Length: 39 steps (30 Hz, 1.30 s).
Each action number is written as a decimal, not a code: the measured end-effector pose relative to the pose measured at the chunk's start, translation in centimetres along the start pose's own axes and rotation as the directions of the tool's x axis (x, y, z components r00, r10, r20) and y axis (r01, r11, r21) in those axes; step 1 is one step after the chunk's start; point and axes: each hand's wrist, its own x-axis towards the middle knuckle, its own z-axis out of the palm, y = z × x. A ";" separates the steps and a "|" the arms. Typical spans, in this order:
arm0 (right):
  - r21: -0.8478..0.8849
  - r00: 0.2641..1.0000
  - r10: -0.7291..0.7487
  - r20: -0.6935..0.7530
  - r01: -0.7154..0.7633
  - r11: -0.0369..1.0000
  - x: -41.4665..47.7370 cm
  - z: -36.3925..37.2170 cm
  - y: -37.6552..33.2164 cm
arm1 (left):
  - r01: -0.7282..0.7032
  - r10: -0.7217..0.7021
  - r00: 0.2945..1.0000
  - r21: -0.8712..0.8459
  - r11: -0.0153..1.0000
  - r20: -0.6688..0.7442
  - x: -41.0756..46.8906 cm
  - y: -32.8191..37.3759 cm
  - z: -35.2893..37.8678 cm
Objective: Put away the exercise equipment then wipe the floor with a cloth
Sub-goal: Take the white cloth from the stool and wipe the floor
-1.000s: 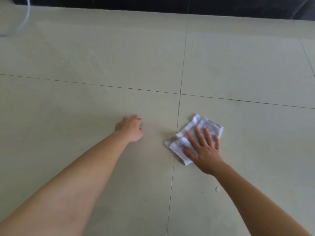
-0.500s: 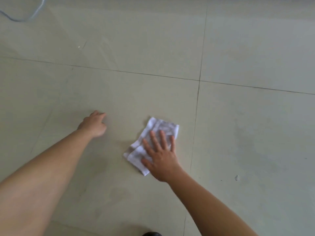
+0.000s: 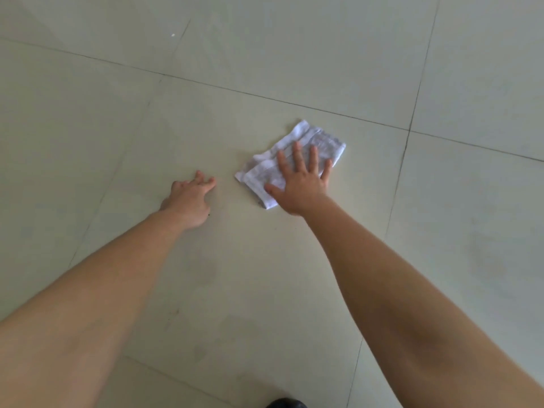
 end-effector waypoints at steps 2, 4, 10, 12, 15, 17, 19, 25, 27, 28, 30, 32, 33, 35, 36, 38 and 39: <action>0.011 0.998 -0.028 -0.048 0.028 1.000 -1.9 1.2 -0.7 | 0.011 -0.011 1.000 0.025 1.000 -0.001 -0.1 -0.1 -0.3; 0.006 0.996 -0.060 -0.069 0.060 0.998 -4.3 2.6 -0.9 | 0.034 -0.034 0.999 0.030 0.999 0.004 0.0 -0.1 -0.6; -0.044 0.990 -0.114 -0.086 0.110 0.993 -12.7 6.3 3.5 | 0.050 -0.051 0.999 0.048 0.998 0.012 0.6 0.5 -1.5; -0.006 0.991 -0.068 -0.114 0.068 0.998 -16.1 7.7 7.4 | 0.078 -0.081 0.996 0.106 0.991 0.024 0.6 1.4 -1.3; 0.043 0.984 0.114 -0.137 -0.109 0.993 -21.8 9.3 15.5 | 0.180 -0.180 0.984 0.170 0.969 -0.021 -0.9 4.8 -0.3; 0.054 0.964 0.251 -0.090 -0.247 0.968 -26.1 9.7 21.3 | 0.135 -0.132 0.991 0.159 0.978 -0.031 -2.1 8.7 0.4; 0.069 0.915 0.397 -0.070 -0.393 0.917 -30.2 9.7 26.4 | -0.051 0.053 0.998 0.122 0.991 -0.016 -3.7 13.8 0.6; 0.299 0.652 0.756 0.058 -0.734 0.610 -36.3 9.0 34.8 | -0.530 0.530 0.847 0.147 0.835 0.038 -8.3 28.7 -4.4; 0.357 0.611 0.790 0.057 -0.751 0.555 -36.0 9.1 34.0 | -0.599 0.602 0.797 0.183 0.780 0.042 -9.4 32.4 -6.0; 0.383 0.602 0.797 0.052 -0.749 0.541 -35.7 9.4 32.8 | -0.613 0.617 0.786 0.195 0.766 0.049 -9.8 33.9 -6.4; 0.400 0.643 0.765 0.018 -0.706 0.584 -34.9 10.8 28.7 | -0.621 0.623 0.780 0.203 0.757 0.063 -10.3 36.3 -6.0; 0.373 0.740 0.667 -0.090 -0.595 0.712 -34.1 12.4 23.4 | -0.620 0.620 0.781 0.190 0.761 0.067 -10.5 37.8 -4.2; 0.349 0.795 0.592 -0.132 -0.521 0.778 -33.6 13.0 20.7 | -0.623 0.620 0.780 0.184 0.760 0.079 -10.6 38.2 -2.9; 0.272 0.889 0.421 -0.181 -0.367 0.890 -32.9 13.7 15.9 | -0.630 0.613 0.777 0.182 0.755 0.145 -10.9 38.3 -0.2; 0.233 0.928 0.335 -0.160 -0.294 0.927 -32.8 13.8 14.3 | -0.633 0.607 0.774 0.184 0.752 0.180 -11.1 38.2 1.1; 0.197 0.967 0.194 -0.167 -0.160 0.967 -33.1 13.7 14.2 | -0.628 0.596 0.777 0.193 0.754 0.203 -11.4 37.7 3.0; 0.183 0.970 0.131 -0.206 -0.093 0.979 -33.1 14.0 15.5 | -0.619 0.591 0.785 0.206 0.758 0.186 -11.4 37.5 3.6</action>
